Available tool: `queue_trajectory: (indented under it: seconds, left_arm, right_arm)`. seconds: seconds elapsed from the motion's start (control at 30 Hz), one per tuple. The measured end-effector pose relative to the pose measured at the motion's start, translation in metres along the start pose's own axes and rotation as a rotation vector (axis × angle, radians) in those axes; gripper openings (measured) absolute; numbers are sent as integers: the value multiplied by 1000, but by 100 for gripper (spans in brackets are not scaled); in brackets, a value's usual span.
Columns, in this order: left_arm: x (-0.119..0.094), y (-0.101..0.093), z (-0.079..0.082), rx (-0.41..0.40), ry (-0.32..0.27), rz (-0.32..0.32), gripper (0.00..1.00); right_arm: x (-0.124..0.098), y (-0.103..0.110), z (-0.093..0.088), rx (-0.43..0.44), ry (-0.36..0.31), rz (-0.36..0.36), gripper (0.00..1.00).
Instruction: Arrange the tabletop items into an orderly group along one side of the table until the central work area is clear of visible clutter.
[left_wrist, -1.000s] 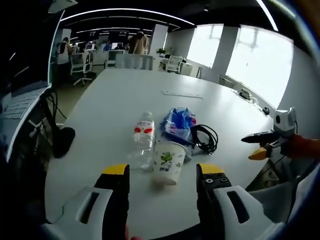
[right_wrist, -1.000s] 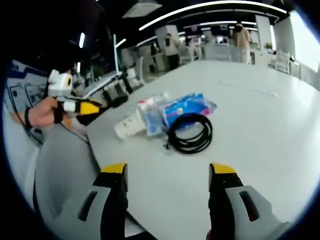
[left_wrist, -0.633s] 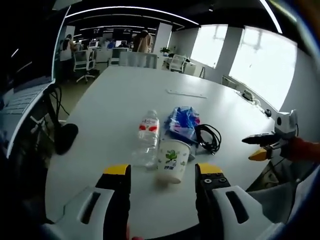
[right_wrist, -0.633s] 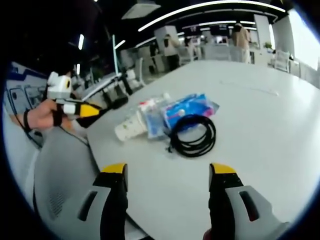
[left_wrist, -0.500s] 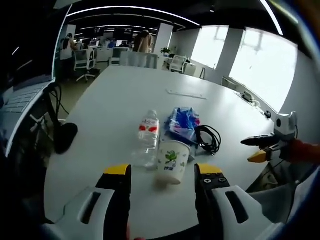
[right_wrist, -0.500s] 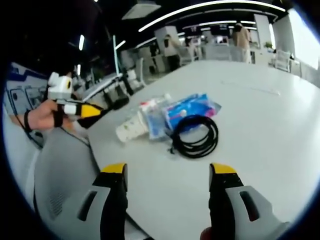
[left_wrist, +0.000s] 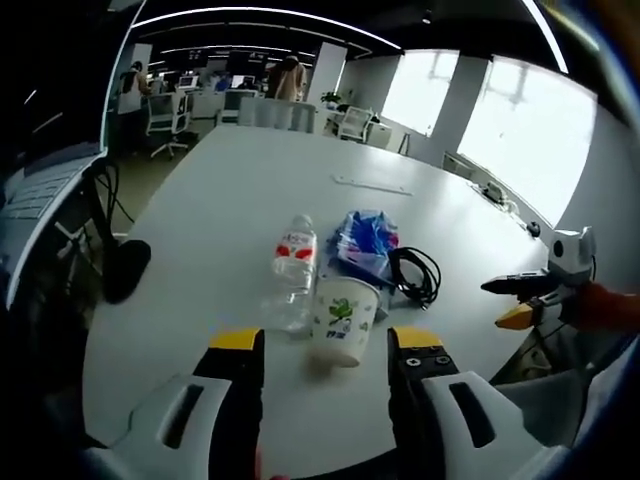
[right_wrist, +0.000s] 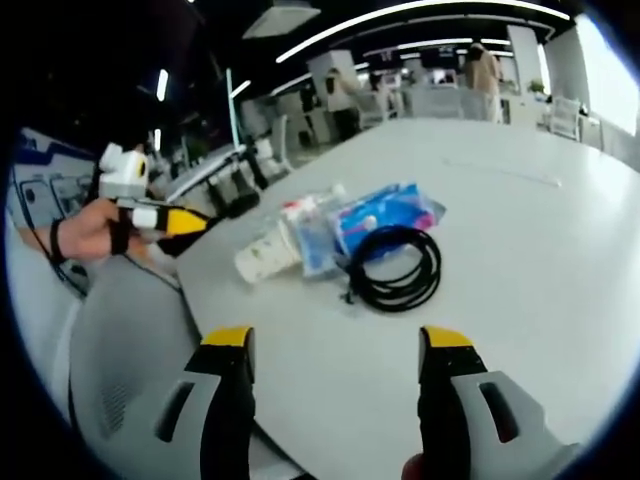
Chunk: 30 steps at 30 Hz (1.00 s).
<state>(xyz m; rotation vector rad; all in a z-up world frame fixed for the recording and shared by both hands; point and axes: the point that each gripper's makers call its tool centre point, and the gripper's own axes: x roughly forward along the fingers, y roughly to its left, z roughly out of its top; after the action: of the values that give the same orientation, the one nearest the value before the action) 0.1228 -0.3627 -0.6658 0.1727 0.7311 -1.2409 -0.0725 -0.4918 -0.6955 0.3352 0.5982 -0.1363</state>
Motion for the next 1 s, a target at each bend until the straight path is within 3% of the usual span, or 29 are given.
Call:
queue_trajectory:
  seconds: [0.47,0.57,0.67,1.0]
  left_arm:
    - [5,-5,0,5,19,-15,50]
    - [8,-4,0,-50,7,-22,50]
    - [13,5,-1,-47,23,14,50]
    - [37,18,27,-16,49,52,49]
  right_arm:
    - [2,7,2,8,-6,17,65]
    - [2,7,2,5,-8,18,65]
    - [2,7,2,17,-13,16,64]
    - [1,8,1,40,-27,12,64]
